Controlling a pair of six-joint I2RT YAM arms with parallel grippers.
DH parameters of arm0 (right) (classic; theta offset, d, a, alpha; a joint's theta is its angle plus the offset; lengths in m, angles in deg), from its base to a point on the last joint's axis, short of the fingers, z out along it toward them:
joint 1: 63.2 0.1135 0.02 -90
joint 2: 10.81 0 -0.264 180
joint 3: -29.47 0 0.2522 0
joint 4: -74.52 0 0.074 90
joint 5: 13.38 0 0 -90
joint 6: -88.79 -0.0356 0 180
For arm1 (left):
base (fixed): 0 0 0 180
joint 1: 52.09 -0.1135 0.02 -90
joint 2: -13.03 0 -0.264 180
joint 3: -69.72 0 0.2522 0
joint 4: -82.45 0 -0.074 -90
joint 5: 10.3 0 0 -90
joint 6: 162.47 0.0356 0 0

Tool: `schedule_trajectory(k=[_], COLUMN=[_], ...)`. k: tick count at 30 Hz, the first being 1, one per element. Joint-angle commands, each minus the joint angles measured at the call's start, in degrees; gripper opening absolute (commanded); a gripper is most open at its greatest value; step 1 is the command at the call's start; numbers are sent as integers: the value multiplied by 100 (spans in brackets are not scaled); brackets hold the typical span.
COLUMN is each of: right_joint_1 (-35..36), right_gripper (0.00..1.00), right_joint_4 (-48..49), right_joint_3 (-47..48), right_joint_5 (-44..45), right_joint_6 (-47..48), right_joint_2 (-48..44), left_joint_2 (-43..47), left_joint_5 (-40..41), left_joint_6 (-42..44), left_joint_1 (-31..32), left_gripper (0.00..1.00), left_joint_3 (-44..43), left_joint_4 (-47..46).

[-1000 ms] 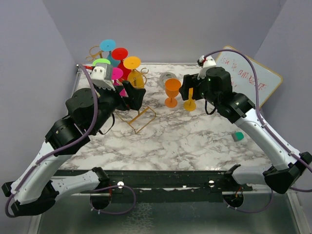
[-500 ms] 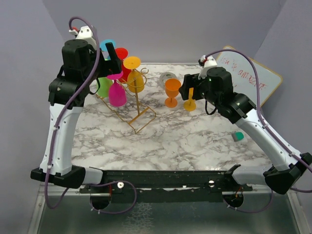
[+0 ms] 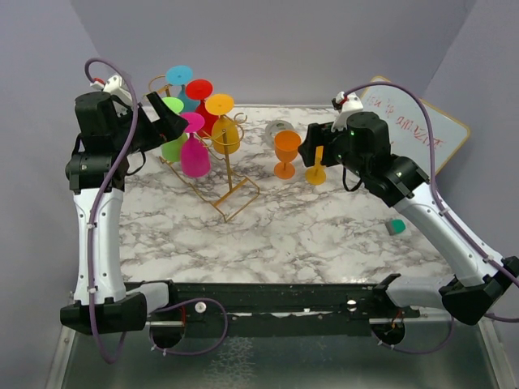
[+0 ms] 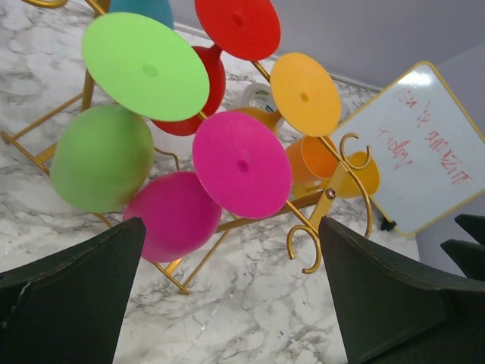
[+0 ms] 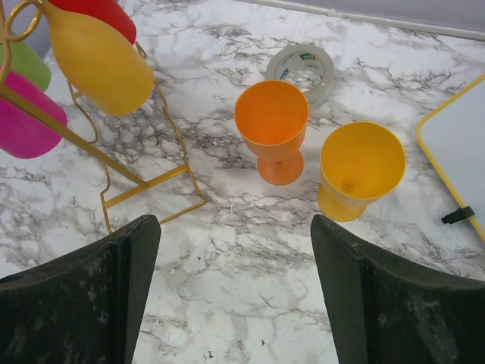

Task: Take the wine glass off the wine glass rack
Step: Pick up the wine glass from the wine rack.

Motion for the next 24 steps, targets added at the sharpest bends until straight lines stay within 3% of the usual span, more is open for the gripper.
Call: schedule_trajectory(k=[1, 11, 24], right_joint_1=[24, 30, 31], right_gripper=[86, 86, 86], right_joint_4=[-12, 4, 133], right_joint_3=[13, 24, 113], right_joint_5=[-164, -241, -458], right_joint_6=[-78, -101, -210], right_joint_2=[-136, -100, -87], left_joint_2=[181, 257, 164], left_joint_5=[-576, -257, -222], left_joint_6=[-470, -727, -945], left_joint_1=[-32, -33, -30], left_gripper=[95, 67, 49], left_joint_3=[412, 839, 1138], left_joint_4=[-626, -1044, -1554])
